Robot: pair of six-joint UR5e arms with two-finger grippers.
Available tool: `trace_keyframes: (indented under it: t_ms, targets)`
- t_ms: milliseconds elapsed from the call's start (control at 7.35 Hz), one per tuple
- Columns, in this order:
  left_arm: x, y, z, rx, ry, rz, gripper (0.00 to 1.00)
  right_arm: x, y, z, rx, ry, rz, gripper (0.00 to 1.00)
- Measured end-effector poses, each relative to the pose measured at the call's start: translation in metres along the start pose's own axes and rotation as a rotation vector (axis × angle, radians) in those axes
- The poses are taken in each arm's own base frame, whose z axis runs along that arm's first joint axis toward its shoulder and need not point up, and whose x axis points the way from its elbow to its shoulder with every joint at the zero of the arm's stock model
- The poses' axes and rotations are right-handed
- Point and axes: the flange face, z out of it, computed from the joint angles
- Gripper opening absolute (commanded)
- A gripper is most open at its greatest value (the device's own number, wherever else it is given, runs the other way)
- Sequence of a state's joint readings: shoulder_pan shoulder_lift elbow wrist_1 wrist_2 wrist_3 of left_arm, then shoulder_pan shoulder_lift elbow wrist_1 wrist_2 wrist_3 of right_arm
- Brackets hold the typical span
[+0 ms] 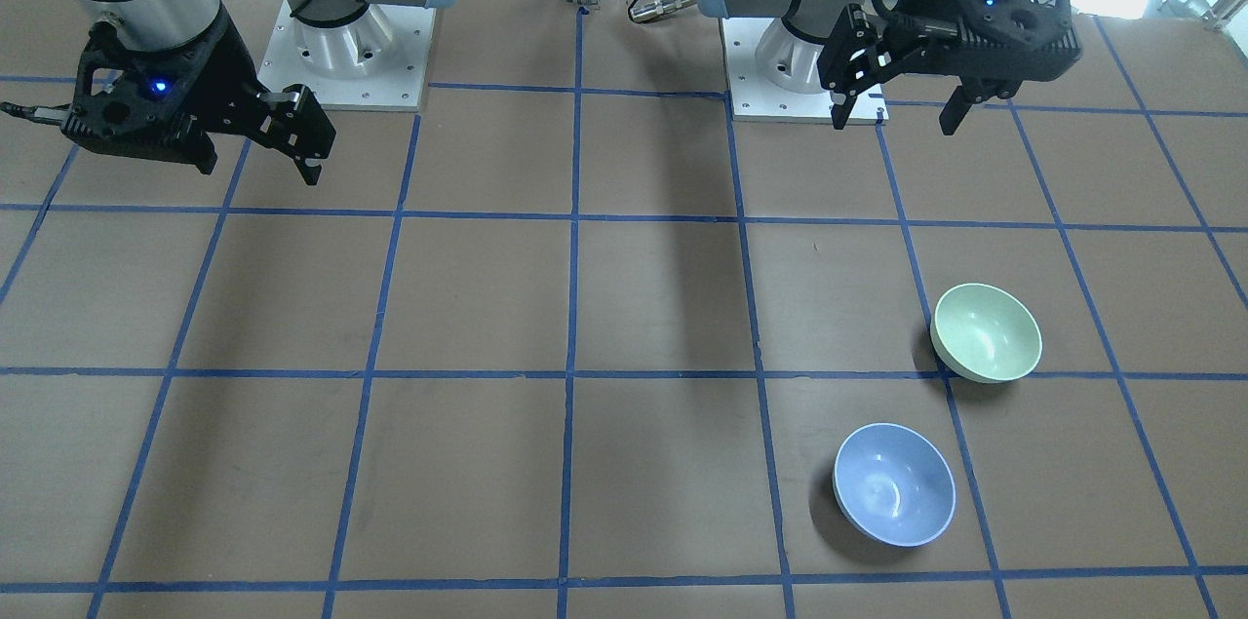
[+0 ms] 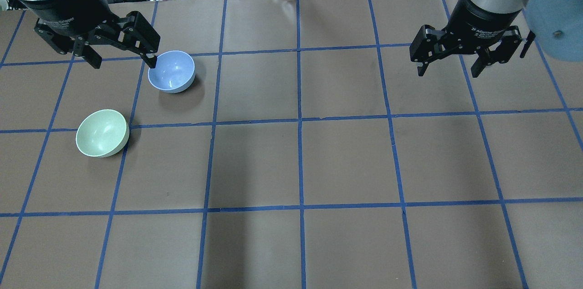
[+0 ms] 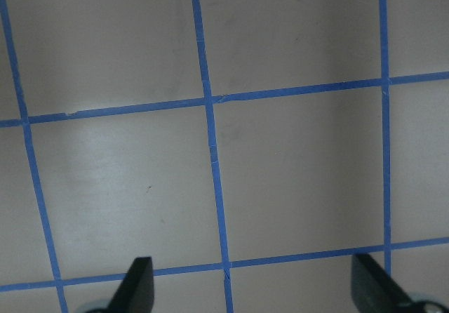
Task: Stack green bowl on blue bowl
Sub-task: 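Raise the left gripper away from the light blue bowl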
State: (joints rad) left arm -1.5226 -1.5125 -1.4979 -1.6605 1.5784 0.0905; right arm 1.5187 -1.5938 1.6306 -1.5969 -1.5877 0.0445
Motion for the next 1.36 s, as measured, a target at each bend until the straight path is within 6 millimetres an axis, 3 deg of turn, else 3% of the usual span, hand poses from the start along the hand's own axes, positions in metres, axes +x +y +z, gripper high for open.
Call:
trace_keyframes:
  t_ms: [1360]
  targets:
    - [-0.015,-0.004,0.009,-0.019,0.012,-0.032,1.0,0.0,0.0,0.0,0.0,0.0,0.0,1.0]
